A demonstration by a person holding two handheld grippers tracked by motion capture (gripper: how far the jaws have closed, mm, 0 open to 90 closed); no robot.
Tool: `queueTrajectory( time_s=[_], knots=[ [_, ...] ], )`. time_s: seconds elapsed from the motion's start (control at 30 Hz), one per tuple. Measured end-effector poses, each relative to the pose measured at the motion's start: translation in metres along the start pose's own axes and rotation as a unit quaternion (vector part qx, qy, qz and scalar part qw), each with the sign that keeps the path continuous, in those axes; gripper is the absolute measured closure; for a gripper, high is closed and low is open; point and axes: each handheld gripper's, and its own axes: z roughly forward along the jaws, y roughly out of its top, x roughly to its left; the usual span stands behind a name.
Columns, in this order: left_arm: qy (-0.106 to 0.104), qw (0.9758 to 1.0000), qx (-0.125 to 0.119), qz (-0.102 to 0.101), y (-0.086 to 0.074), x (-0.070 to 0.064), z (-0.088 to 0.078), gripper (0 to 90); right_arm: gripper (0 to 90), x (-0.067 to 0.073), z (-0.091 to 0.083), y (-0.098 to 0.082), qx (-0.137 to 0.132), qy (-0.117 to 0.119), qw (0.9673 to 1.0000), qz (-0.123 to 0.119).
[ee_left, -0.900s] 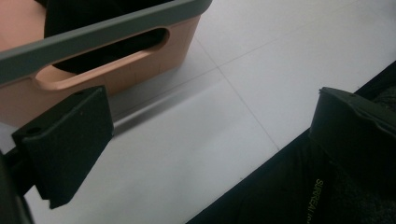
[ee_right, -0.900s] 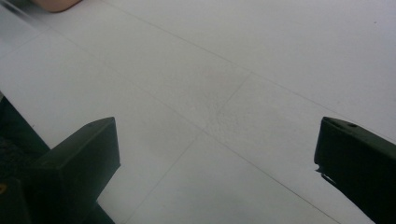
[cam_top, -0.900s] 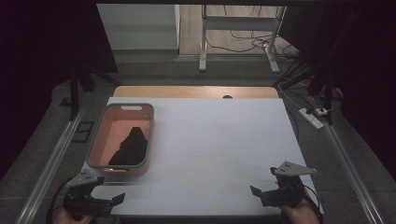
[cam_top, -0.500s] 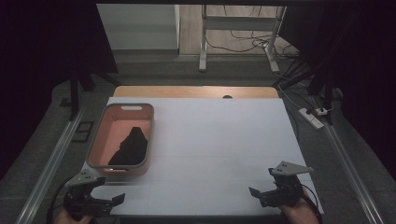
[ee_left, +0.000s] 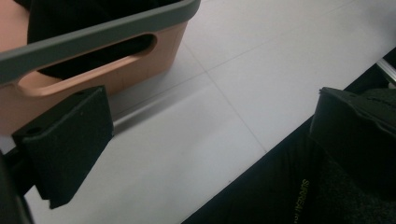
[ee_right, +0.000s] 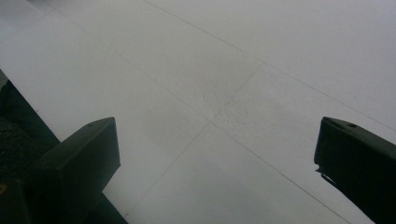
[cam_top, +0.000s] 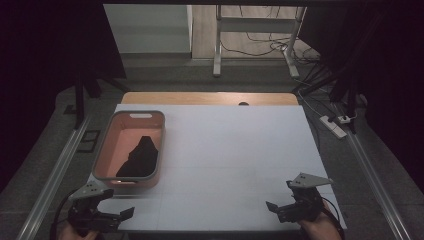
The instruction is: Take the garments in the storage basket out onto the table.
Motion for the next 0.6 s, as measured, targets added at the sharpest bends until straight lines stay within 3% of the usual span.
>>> queueTrajectory(
  time_s=[0.27, 0.6],
  knots=[
    [-0.011, 0.9997, -0.019, 0.01, 0.0031, 0.0, -0.001, 0.0, 0.0, -0.0002, 0.0007, 0.0001, 0.0, 0.002, 1.0, 0.001],
    [-0.003, 0.9993, -0.024, 0.03, 0.0096, -0.0003, 0.0018, 0.0, 0.0, -0.0005, 0.0021, 0.0007, 0.01, 0.005, 0.9999, -0.002]
  ],
)
